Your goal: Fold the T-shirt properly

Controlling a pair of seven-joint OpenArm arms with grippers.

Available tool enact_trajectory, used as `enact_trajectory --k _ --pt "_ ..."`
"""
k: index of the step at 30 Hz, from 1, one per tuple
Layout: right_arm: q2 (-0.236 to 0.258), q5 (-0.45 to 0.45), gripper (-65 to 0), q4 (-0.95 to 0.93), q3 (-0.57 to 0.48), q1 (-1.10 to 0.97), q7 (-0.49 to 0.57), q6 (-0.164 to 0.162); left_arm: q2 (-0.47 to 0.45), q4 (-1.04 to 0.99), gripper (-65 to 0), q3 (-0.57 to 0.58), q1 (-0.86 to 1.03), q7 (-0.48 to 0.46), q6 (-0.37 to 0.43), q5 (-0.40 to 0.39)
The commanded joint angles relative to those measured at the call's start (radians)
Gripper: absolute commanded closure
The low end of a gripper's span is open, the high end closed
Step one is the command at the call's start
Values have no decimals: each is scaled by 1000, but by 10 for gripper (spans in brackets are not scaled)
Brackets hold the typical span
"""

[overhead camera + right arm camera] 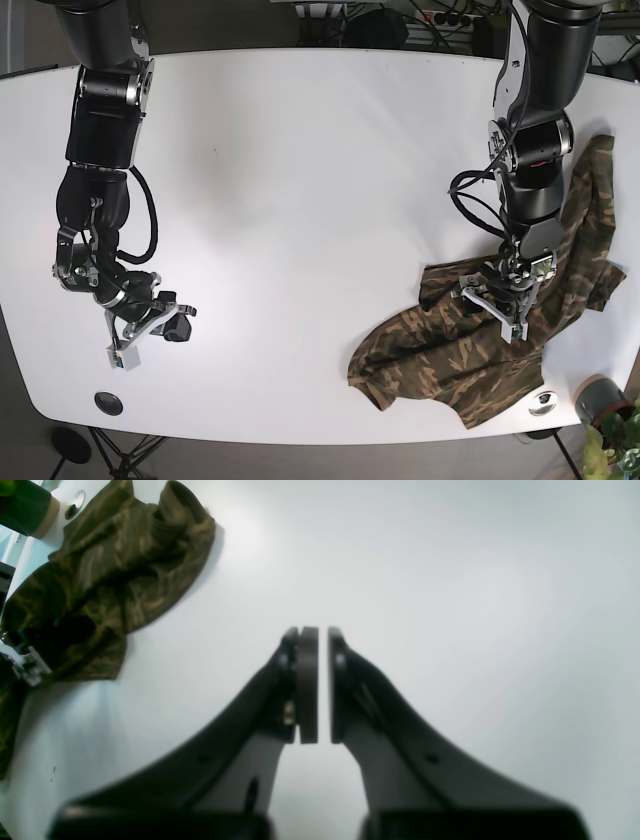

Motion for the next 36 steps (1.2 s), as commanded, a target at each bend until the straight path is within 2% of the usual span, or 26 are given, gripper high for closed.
enact_trajectory --k 1,10,11,14,16,17,20,24,27,33,36 --pt "9 22 -27 21 6 35 25 4 -9 9 -397 23 -22 -1 -3 -4" --pt "6 24 -27 21 6 41 25 4 -13 18 -379 184 44 -1 -6 -6" --pt "4 24 -27 21 6 41 25 4 -13 19 -343 195 55 -1 -7 -7" --pt "4 24 -27 21 6 41 25 4 -13 19 -172 204 66 -2 -7 -6" --pt "4 24 -27 21 6 41 27 4 -13 19 -26 207 66 -2 -7 -6" --pt "4 24 -27 21 6 41 27 4 -12 19 0 209 66 -2 -7 -4" --pt "4 24 -27 21 6 41 27 4 -10 19 0 209 69 -1 -19 -4" --pt "11 24 -27 21 7 41 27 4 28 32 0 209 101 1 -93 -4" --pt "11 24 -27 21 56 35 25 4 56 110 0 209 144 51 -112 -4" --pt "12 24 -27 32 131 10 10 8 123 493 0 215 334 222 -125 -3" --pt "12 24 -27 70 154 -7 -18 11 155 651 0 298 415 286 -127 -3"
